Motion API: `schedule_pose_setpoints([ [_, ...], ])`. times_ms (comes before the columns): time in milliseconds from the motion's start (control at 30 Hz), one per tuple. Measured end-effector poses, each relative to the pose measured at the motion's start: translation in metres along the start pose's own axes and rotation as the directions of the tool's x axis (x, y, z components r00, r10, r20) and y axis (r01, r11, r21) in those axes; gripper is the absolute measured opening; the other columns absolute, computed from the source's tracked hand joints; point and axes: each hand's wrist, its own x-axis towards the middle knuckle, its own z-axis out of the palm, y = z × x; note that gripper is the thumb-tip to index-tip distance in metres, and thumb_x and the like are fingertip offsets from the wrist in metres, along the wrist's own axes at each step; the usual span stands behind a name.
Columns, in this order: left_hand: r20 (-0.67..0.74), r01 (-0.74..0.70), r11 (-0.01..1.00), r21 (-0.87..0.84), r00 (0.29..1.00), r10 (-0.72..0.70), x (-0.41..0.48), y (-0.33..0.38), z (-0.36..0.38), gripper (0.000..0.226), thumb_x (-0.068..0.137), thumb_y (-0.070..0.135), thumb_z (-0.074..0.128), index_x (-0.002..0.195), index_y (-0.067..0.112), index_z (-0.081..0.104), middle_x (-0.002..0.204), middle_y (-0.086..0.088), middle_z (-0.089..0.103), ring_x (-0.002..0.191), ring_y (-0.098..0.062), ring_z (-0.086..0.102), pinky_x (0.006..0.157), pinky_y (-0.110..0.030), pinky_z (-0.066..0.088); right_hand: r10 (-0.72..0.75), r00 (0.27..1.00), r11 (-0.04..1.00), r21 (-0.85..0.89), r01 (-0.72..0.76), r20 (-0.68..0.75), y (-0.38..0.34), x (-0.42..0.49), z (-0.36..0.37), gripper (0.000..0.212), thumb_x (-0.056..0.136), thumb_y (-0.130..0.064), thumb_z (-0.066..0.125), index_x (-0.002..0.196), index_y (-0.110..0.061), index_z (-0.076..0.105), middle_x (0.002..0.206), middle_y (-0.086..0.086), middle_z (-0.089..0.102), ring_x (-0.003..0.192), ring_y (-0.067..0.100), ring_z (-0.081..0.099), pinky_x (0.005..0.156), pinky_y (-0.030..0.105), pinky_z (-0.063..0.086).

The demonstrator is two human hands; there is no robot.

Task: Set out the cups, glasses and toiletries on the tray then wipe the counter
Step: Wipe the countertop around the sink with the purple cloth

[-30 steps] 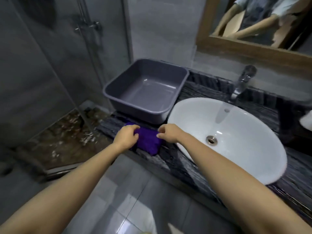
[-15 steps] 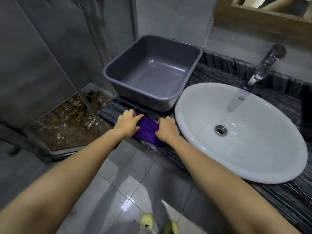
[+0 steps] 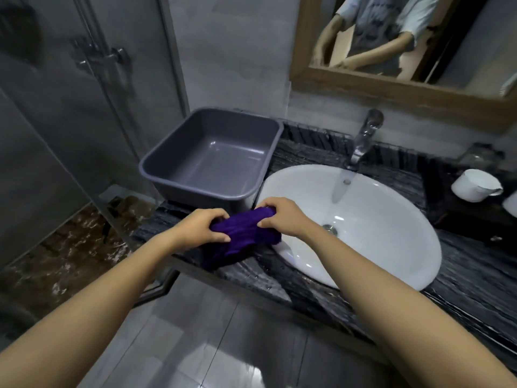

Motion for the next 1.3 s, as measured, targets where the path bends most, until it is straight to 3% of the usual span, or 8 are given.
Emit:
schedule_pose_setpoints([
  [133, 0.032, -0.098, 0.995, 0.011, 0.995, 0.098, 0.014, 0.055, -0.022, 0.026, 0.068, 0.029, 0.079, 0.086, 0.029, 0.060, 0.080, 0.009, 0.064, 0.069, 0.000, 0.056, 0.066, -0.011, 0.040, -0.013, 0.999, 1.000, 0.017, 0.014, -0.041, 0.000, -0.027, -0.054, 0.027, 0.074, -0.006, 0.071, 0.100, -0.012, 0.067, 0.098, 0.004, 0.066, 0.089, 0.017, 0.059, 0.084, 0.032, 0.049],
  [300, 0.044, -0.228, 0.972, -0.053, 0.972, 0.231, 0.044, 0.130, -0.034, 0.025, 0.069, 0.027, 0.078, 0.090, 0.026, 0.064, 0.080, 0.011, 0.063, 0.071, -0.008, 0.056, 0.061, -0.006, 0.040, 0.028, 0.977, 1.000, 0.015, -0.026, -0.211, 0.012, -0.072, -0.117, 0.027, 0.074, -0.004, 0.070, 0.099, -0.013, 0.066, 0.095, 0.000, 0.063, 0.086, 0.016, 0.058, 0.078, 0.026, 0.047],
  [467, 0.122, -0.379, 0.924, -0.055, 0.916, 0.383, 0.079, 0.208, -0.020, 0.029, 0.071, 0.027, 0.077, 0.098, 0.026, 0.065, 0.086, 0.006, 0.065, 0.070, -0.014, 0.059, 0.053, -0.035, 0.055, 0.050, 0.916, 0.993, -0.082, -0.090, -0.397, 0.038, -0.130, -0.173, 0.028, 0.076, -0.012, 0.071, 0.104, -0.016, 0.067, 0.102, -0.003, 0.064, 0.095, 0.015, 0.058, 0.083, 0.026, 0.045],
  [667, 0.225, -0.559, 0.824, -0.095, 0.794, 0.564, 0.105, 0.299, 0.023, 0.039, 0.071, 0.019, 0.077, 0.107, 0.024, 0.063, 0.088, 0.018, 0.059, 0.078, -0.003, 0.057, 0.064, -0.005, 0.045, 0.054, 0.798, 0.967, -0.167, -0.191, -0.600, 0.082, -0.203, -0.225, 0.030, 0.077, -0.010, 0.070, 0.106, -0.016, 0.069, 0.100, 0.002, 0.064, 0.097, 0.016, 0.056, 0.084, 0.025, 0.040],
  [767, 0.237, -0.598, 0.793, -0.117, 0.758, 0.607, 0.119, 0.331, 0.054, 0.040, 0.071, 0.015, 0.076, 0.108, 0.023, 0.062, 0.094, 0.009, 0.063, 0.084, -0.010, 0.061, 0.072, -0.010, 0.048, 0.082, 0.743, 0.965, -0.134, -0.226, -0.664, 0.109, -0.232, -0.243, 0.034, 0.078, -0.008, 0.069, 0.111, -0.016, 0.067, 0.100, -0.005, 0.063, 0.095, 0.009, 0.053, 0.079, 0.015, 0.034],
  [867, 0.211, -0.612, 0.772, -0.170, 0.743, 0.635, 0.136, 0.359, 0.091, 0.034, 0.071, 0.011, 0.075, 0.101, 0.024, 0.064, 0.097, 0.003, 0.067, 0.086, -0.015, 0.063, 0.080, -0.025, 0.050, 0.120, 0.696, 0.962, -0.089, -0.257, -0.708, 0.142, -0.255, -0.260, 0.035, 0.078, -0.008, 0.070, 0.112, -0.017, 0.066, 0.111, -0.002, 0.067, 0.102, 0.010, 0.057, 0.088, 0.017, 0.037],
  [1167, 0.169, -0.636, 0.761, -0.126, 0.742, 0.648, 0.177, 0.424, 0.196, 0.032, 0.076, 0.007, 0.069, 0.107, 0.015, 0.067, 0.101, 0.007, 0.064, 0.092, -0.006, 0.055, 0.076, -0.009, 0.034, 0.239, 0.558, 0.893, -0.045, -0.447, -0.794, 0.253, -0.286, -0.277, 0.032, 0.079, -0.014, 0.068, 0.111, -0.019, 0.067, 0.110, 0.008, 0.066, 0.105, 0.023, 0.059, 0.091, 0.027, 0.040],
  [1300, 0.203, -0.649, 0.756, -0.085, 0.731, 0.651, 0.189, 0.439, 0.229, 0.033, 0.078, 0.009, 0.068, 0.110, 0.015, 0.067, 0.113, -0.001, 0.068, 0.101, -0.013, 0.058, 0.086, -0.017, 0.037, 0.304, 0.523, 0.872, 0.012, -0.489, -0.797, 0.280, -0.297, -0.269, 0.030, 0.085, -0.012, 0.061, 0.115, -0.017, 0.063, 0.112, 0.010, 0.061, 0.106, 0.025, 0.056, 0.094, 0.032, 0.042],
])
